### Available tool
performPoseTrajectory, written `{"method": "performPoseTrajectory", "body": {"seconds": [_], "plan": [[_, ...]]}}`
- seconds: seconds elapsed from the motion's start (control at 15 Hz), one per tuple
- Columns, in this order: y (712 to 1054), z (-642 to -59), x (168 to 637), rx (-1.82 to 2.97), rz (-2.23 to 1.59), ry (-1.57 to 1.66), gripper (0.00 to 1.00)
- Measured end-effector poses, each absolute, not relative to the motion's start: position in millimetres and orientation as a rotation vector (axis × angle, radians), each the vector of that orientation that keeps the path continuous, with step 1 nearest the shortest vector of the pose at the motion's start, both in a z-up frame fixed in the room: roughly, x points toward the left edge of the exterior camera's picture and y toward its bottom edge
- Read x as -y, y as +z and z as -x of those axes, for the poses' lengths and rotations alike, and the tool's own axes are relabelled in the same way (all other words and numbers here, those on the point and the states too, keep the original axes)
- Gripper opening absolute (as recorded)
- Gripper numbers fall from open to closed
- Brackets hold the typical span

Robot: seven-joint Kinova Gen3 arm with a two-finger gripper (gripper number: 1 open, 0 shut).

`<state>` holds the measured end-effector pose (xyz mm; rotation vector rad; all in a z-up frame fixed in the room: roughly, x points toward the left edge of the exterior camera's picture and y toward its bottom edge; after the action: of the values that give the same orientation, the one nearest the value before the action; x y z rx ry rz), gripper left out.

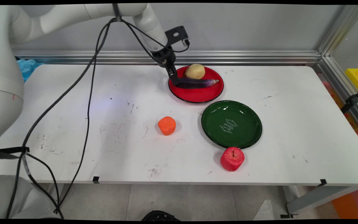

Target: Pick up the eggplant from the red plate, then place the picked object on the table

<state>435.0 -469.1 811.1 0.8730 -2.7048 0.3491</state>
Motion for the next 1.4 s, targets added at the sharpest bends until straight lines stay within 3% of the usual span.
{"method": "performPoseTrajectory", "body": {"seconds": [0.87,0.93,1.4], "plan": [[773.0,-425.1,489.2,2.692,-0.772,0.312,1.0],[771.9,-424.9,489.7,2.692,-0.768,0.309,0.0],[768.6,-420.6,494.5,2.693,-0.732,0.29,0.0]]}}
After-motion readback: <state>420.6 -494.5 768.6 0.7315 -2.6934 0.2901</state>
